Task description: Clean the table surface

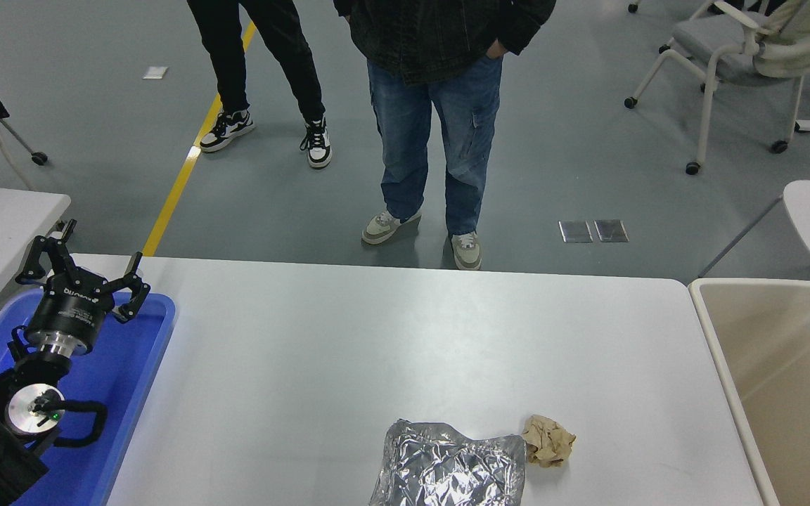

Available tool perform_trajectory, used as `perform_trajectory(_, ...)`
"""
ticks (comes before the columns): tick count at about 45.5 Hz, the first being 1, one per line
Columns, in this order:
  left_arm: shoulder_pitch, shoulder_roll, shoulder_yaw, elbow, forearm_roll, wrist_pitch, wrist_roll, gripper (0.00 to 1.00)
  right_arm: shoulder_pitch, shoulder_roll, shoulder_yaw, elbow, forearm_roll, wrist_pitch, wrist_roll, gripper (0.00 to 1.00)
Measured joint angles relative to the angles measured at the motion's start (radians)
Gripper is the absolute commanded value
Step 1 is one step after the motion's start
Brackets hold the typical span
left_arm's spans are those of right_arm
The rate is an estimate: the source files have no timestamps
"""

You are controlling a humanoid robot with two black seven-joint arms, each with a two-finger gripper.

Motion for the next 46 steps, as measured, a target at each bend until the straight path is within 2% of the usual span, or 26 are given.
perform_trajectory(13,0.000,0.000,0.000,0.000,0.000,0.000,0.000,1.00,-0.092,0.034,0.011,0.001,0.020,-0.044,0.001,0.00)
perform_trajectory(40,0.001,0.000,0.000,0.000,0.000,0.000,0.000,1.00,-0.170,0.067,0.015,0.001,0.027,-0.090,0.001,0.00)
perform_trajectory(41,0.001,0.000,0.000,0.000,0.000,0.000,0.000,1.00,-0.171,0.067,0.015,0.001,0.027,-0.091,0.001,0.02)
perform_trajectory(44,0.001,0.000,0.000,0.000,0.000,0.000,0.000,1.00,-0.174,0.069,0.017,0.001,0.028,-0.093,0.000,0.23)
perform_trajectory(46,0.001,0.000,0.000,0.000,0.000,0.000,0.000,1.00,-0.175,0.070,0.018,0.002,0.028,-0.094,0.000,0.27)
